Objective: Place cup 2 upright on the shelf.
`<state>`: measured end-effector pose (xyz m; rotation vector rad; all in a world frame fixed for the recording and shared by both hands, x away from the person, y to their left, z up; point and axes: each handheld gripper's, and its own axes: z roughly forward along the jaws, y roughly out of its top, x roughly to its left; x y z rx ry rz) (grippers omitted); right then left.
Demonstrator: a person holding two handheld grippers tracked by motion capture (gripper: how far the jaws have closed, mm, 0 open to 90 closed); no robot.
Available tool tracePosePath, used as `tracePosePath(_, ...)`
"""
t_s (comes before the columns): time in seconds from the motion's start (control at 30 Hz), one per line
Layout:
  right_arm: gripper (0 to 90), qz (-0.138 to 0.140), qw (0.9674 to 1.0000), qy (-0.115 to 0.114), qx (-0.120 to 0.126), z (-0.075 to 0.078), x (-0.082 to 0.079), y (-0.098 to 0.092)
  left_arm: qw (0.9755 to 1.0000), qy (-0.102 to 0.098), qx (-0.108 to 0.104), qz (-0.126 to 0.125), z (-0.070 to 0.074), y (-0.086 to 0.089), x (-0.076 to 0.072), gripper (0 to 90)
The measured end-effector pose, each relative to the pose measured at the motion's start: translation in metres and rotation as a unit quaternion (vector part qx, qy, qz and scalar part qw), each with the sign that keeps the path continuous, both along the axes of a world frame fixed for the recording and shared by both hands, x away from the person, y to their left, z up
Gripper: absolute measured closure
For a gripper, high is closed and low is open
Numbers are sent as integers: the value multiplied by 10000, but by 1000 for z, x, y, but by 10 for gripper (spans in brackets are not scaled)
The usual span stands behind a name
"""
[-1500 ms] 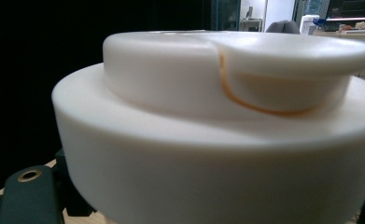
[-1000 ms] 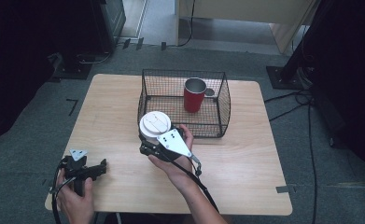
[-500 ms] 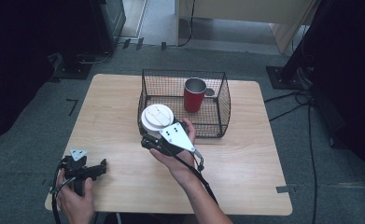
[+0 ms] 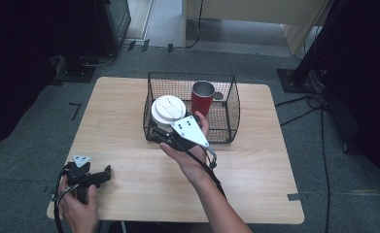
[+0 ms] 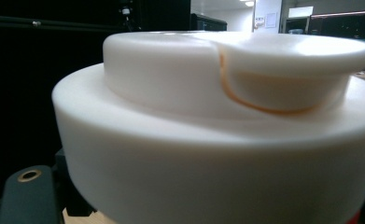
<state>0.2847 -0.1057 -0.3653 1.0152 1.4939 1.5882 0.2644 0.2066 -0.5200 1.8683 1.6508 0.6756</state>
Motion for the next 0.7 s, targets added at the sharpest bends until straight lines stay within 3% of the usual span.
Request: tracePosePath(0.7,160,-99,9998,-143,65,23,29,-2,10000,2,0,-2,0,0,0,0)
